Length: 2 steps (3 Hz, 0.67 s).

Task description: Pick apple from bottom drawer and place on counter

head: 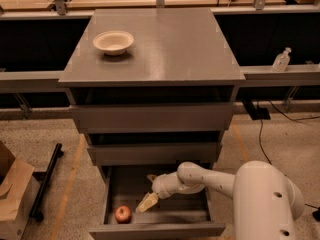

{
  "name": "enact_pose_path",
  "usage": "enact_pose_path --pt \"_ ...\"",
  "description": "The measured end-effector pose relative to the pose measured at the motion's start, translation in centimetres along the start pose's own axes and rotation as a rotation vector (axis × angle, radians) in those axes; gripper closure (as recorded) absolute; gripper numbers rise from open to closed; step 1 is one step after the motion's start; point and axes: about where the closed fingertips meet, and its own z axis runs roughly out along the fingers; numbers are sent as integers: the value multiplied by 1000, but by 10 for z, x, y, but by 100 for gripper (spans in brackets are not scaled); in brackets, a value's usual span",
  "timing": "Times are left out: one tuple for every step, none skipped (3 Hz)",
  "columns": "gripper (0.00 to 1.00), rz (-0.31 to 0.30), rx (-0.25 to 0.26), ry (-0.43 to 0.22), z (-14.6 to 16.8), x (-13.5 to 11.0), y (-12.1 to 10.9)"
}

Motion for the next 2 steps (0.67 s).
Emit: enact_pose_path --pt "0 5 2 -4 8 4 -4" --pt "0 13 6 17 13 10 -3"
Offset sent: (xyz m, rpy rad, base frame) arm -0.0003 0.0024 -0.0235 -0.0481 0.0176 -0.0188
